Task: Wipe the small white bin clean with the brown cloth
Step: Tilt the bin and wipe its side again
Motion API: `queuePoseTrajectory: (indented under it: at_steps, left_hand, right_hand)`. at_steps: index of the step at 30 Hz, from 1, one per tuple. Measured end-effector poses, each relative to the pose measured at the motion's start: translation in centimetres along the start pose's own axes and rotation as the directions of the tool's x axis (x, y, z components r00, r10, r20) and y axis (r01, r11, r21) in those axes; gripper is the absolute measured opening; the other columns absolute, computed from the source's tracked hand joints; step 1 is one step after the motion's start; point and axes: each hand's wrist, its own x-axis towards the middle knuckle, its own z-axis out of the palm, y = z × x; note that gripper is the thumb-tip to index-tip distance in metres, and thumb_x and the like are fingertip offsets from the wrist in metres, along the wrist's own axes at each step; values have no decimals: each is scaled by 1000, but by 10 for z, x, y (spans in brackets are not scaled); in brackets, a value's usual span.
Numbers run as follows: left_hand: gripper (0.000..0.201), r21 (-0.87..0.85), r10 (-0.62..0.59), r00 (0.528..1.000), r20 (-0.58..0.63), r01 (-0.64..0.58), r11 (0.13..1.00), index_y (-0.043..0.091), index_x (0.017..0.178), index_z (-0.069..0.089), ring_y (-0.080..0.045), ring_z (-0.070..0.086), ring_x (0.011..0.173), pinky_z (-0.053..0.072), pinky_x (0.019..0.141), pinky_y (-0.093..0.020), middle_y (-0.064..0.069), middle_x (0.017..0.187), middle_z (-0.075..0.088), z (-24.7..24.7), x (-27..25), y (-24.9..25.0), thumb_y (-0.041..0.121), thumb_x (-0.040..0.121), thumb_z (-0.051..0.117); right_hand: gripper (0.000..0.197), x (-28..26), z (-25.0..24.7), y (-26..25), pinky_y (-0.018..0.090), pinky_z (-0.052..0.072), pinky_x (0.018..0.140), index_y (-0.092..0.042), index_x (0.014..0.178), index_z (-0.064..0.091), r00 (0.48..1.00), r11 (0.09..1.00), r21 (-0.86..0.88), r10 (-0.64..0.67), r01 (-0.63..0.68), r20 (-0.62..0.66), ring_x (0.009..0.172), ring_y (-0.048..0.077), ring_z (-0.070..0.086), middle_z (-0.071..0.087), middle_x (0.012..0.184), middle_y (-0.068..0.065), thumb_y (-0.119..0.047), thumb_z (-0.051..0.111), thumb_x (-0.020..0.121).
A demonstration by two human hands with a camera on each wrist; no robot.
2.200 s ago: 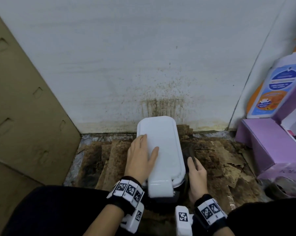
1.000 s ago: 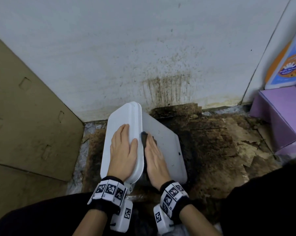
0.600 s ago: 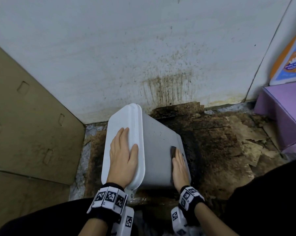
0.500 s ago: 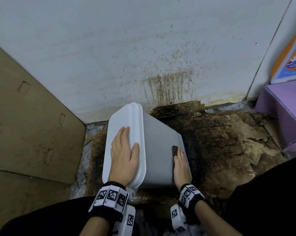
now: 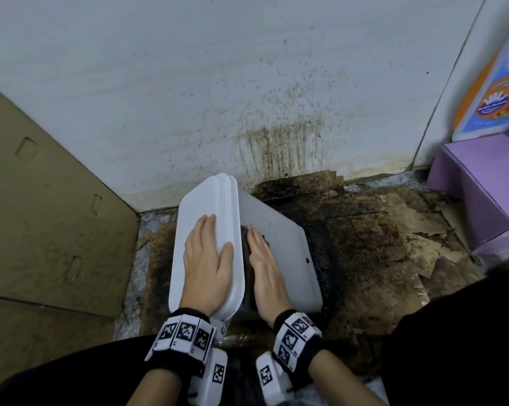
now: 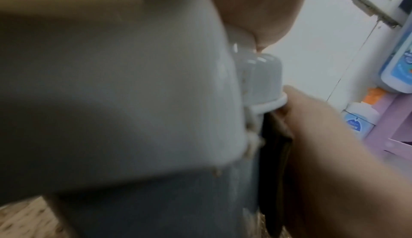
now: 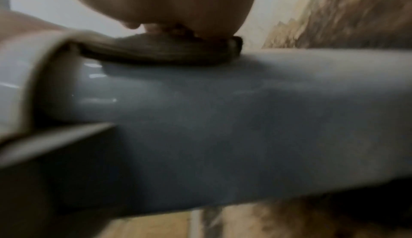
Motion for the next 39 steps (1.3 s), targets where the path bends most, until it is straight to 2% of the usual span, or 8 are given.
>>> queuePoseTrajectory:
  at_steps: [3, 7, 12, 16, 21, 29, 35, 39]
  left_hand:
    - [66, -24, 5, 1000, 3, -5, 1000, 23, 157, 21, -12, 12, 150, 7, 120, -28, 2, 163, 18, -1, -1, -1, 46, 96, 31]
    - [67, -52, 0, 1000, -1, 0, 999, 24, 156, 22, -11, 13, 149, 9, 121, -30, 3, 162, 20, -4, 0, -5, 49, 94, 31]
    - [66, -65, -9, 1000, 8, 9, 998, 25, 155, 22, -9, 11, 150, 8, 122, -31, 6, 162, 19, -9, -3, -11, 48, 95, 32]
    - [65, -76, -7, 1000, 7, 8, 997, 26, 155, 23, -9, 13, 149, 8, 121, -29, 7, 161, 21, -10, -3, -11, 48, 95, 34]
    - [62, -60, -8, 1000, 7, 9, 998, 25, 155, 22, -10, 13, 149, 10, 123, -34, 6, 162, 20, -9, -3, -11, 42, 98, 36]
    - [64, -59, 1, 1000, 2, -1, 998, 23, 156, 24, -10, 12, 149, 8, 122, -30, 3, 162, 20, -4, -1, -7, 46, 96, 32]
    - [67, -83, 2, 1000, 4, -2, 997, 24, 155, 25, -10, 13, 149, 11, 123, -35, 5, 162, 21, -6, -3, -10, 51, 94, 31]
    - [64, -99, -10, 1000, 0, 10, 995, 25, 154, 26, -9, 13, 149, 11, 122, -34, 6, 161, 21, -10, -4, -11, 48, 94, 34]
  right_hand:
    - [55, -4, -10, 24, 22, 5, 124, -28, 159, 10, 988, 970, -188, -153, 156, 27, 153, 0, 5, 6, 167, -16, -32, 23, 106]
    - [56, 0, -15, 57, 29, 9, 124, -30, 160, 11, 991, 965, -229, -135, 127, -21, 153, 1, 9, 10, 167, -17, -34, 25, 105]
    - [54, 4, -31, 125, 35, 6, 127, -38, 155, 6, 988, 961, -240, 120, -140, -97, 153, 0, 2, 6, 167, -16, -41, 20, 102]
    - [54, 6, -49, 153, 36, 5, 126, -26, 159, 7, 898, 891, -139, 413, -432, -150, 155, 12, 4, 2, 169, -2, -23, 28, 109]
    - [54, 7, -40, 127, 33, 2, 126, -20, 160, 11, 857, 858, -123, 466, -499, -220, 154, 11, 7, 7, 169, -3, -25, 26, 109]
    - [56, 9, 16, 3, 25, -1, 124, -34, 158, 12, 986, 991, -49, 116, -122, -119, 148, -8, 0, 5, 160, -26, -45, 9, 104]
    - [56, -4, 3, 36, 22, 3, 124, -32, 159, 10, 993, 971, -216, -113, 100, -46, 153, 1, 5, 8, 167, -18, -43, 10, 104]
    - [55, -8, -18, 97, 27, 5, 126, -37, 156, 9, 991, 970, -231, 41, -69, -125, 153, 1, 4, 7, 166, -18, -46, 12, 101]
